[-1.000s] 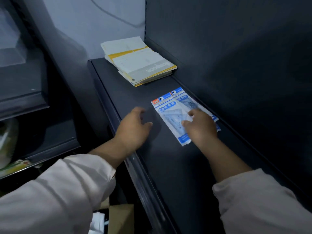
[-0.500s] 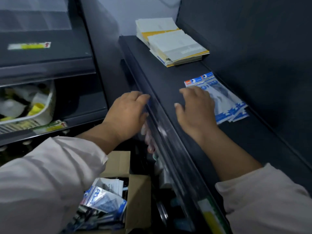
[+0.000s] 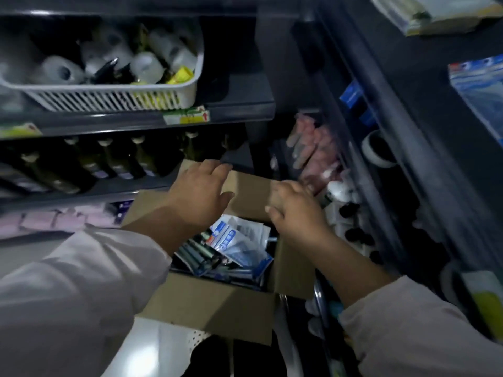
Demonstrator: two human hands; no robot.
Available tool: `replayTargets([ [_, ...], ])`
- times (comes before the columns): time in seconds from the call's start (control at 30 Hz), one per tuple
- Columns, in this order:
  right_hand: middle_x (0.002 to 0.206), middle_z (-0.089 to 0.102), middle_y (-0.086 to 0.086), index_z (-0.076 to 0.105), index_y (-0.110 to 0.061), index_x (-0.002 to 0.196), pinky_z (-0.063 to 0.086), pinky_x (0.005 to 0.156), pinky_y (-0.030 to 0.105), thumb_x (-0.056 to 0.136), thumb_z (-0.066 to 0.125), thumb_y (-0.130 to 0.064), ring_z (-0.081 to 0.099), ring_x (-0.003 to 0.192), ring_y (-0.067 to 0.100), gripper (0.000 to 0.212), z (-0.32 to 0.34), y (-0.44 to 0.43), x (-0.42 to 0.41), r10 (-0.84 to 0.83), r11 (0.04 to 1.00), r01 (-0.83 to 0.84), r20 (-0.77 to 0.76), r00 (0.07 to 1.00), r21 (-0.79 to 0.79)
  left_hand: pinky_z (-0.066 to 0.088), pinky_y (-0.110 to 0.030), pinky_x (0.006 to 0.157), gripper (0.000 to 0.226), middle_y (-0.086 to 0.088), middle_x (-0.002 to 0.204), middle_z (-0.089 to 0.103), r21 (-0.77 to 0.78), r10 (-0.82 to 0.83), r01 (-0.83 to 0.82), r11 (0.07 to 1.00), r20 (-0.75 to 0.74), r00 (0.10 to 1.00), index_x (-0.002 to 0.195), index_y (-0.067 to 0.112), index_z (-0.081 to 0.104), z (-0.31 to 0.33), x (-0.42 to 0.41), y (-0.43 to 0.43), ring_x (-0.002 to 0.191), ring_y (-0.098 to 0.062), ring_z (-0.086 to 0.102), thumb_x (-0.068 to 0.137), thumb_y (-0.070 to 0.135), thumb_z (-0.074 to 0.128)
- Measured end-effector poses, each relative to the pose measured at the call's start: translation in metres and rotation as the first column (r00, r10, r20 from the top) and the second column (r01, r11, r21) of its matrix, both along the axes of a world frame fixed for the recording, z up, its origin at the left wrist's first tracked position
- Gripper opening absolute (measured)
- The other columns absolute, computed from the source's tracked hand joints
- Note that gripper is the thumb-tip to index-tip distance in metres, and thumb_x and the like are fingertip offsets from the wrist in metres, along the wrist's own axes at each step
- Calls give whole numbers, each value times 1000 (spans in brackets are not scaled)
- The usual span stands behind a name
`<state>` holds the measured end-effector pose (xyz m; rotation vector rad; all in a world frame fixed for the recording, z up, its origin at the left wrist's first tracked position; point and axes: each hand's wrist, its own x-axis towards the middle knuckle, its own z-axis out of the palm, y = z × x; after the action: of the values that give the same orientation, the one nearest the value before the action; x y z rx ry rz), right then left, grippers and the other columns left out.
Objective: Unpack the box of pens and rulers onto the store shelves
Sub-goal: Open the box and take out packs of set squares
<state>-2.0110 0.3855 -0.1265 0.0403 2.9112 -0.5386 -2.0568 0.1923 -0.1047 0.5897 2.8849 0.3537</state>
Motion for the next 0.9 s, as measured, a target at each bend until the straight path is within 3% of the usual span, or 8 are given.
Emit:
replayTargets([
  [0.13,144,39,5,38,-17,143,34,101,32,94,54,-35,35,132,24,55,-55,-16,6,20,1000,-17,205,979,-20,35,-39,105,60,-9,144,40,2,40,-40,999,91,995,144,16,34,-50,11,-20,128,-31,40,91,37,54],
  [0.27,141,42,5,38,-18,142,38,93,32,90,60,-39,41,126,24,60,-112,-22,-1,36,999,-46,315,948,23,35,-38,105,58,-7,145,39,13,68,-71,997,170,983,144,18,34,-99,16,-28,127,-30,40,92,38,51],
  [0.4,134,48,5,43,-17,130,40,92,33,77,72,-47,47,119,24,67,-162,-25,-15,49,994,-82,378,925,72,36,-36,100,55,-7,140,43,8,98,-101,995,197,976,140,15,40,-135,19,-33,123,-30,42,92,39,51],
  [0.5,128,52,3,40,-22,120,47,89,42,63,75,-61,53,112,25,77,-190,-28,-24,40,988,-97,412,910,118,37,-37,99,54,-7,139,44,30,112,-121,992,216,970,139,14,40,-152,20,-37,121,-29,43,92,39,51],
  [0.63,139,42,5,33,-24,135,39,98,44,65,74,-62,43,124,28,89,-212,-34,-26,-2,982,-77,422,907,171,37,-35,98,56,-6,140,44,58,124,-139,989,213,969,142,18,37,-165,24,-43,122,-27,42,93,42,49],
  [0.7,134,45,5,39,-21,131,37,94,42,68,75,-56,45,122,27,81,-214,-41,-27,-19,980,-59,391,920,189,37,-35,99,57,-6,140,43,67,136,-154,986,222,966,142,18,38,-168,26,-45,123,-26,42,93,43,49],
  [0.83,106,63,4,49,-25,92,46,81,37,80,67,-39,59,98,27,26,-213,-56,-21,11,982,-92,437,899,165,36,-36,101,58,-6,142,42,70,160,-180,981,228,960,142,18,37,-169,29,-48,126,-27,41,92,42,51],
  [0.9,93,62,6,49,-23,80,47,76,34,86,59,-28,60,91,29,13,-213,-59,-15,30,992,-80,420,907,101,36,-35,100,56,-7,143,41,71,161,-181,981,226,961,143,18,37,-167,30,-49,127,-27,40,93,39,51],
])
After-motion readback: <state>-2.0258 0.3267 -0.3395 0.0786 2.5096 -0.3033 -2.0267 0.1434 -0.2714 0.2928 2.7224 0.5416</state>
